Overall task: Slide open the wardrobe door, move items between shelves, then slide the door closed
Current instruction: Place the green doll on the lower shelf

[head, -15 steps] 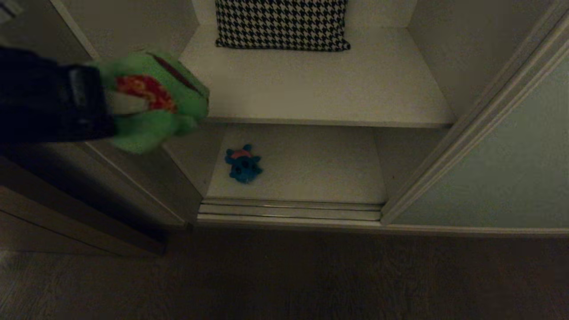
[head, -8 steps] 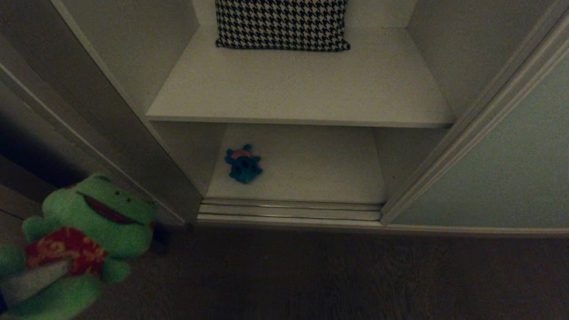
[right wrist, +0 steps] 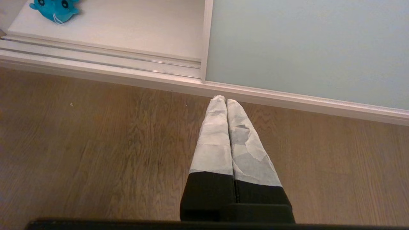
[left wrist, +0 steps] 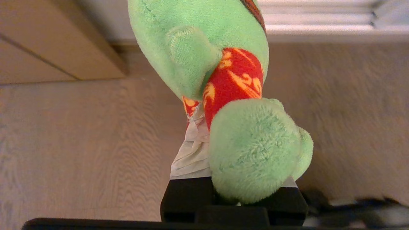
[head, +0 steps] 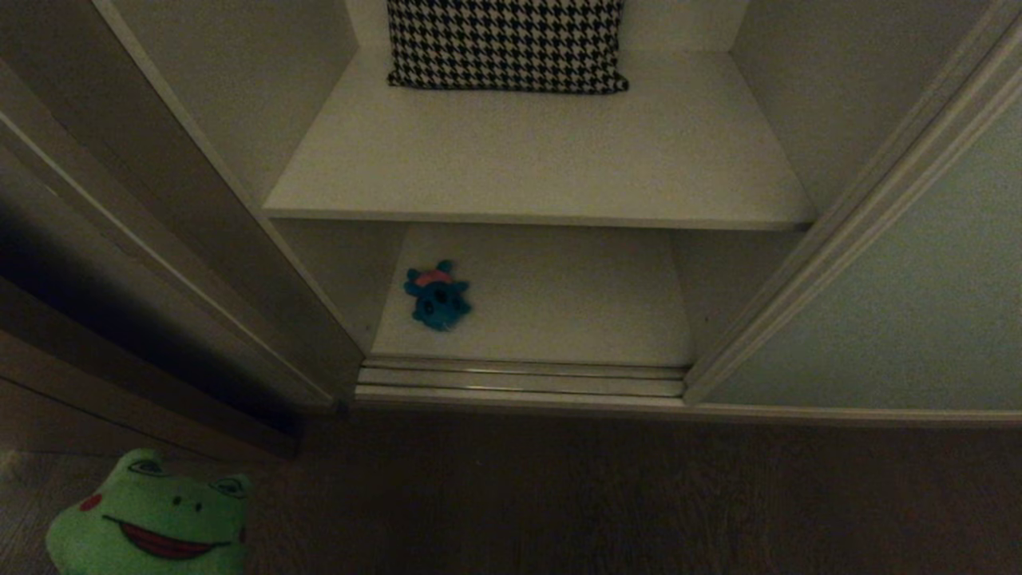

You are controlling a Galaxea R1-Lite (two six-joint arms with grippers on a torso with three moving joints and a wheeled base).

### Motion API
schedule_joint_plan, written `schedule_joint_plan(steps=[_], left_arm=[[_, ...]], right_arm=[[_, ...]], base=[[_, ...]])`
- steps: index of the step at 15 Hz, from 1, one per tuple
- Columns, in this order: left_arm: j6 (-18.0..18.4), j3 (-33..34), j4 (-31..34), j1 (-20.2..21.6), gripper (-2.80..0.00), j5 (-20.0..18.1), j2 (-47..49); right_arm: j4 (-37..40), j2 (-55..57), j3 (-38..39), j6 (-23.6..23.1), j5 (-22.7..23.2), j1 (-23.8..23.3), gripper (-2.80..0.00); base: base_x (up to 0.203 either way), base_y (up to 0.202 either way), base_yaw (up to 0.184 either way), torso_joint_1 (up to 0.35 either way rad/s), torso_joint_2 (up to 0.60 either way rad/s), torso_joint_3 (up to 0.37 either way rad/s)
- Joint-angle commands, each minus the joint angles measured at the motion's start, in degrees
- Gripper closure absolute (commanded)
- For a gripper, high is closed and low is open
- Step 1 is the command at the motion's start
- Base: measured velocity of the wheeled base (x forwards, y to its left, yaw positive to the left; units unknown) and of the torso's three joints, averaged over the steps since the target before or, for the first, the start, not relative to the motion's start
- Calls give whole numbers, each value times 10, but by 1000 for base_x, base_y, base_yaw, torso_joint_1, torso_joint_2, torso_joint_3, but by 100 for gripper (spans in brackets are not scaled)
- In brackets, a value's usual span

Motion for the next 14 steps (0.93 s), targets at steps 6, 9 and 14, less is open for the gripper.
schedule_joint_plan(steps=[6,9,14], left_arm=[[-23,52,-25,22,0,22,-132],[-5,75,-38,22,0,70,-132],[2,93,-88,22,0,68,-132]], right_arm=[[0,-1,0,-1,0,0,0],[0,-1,0,-1,0,0,0],[0,-1,0,-1,0,0,0]], base=[[0,0,0,0,0,0],[0,0,0,0,0,0],[0,0,0,0,0,0]])
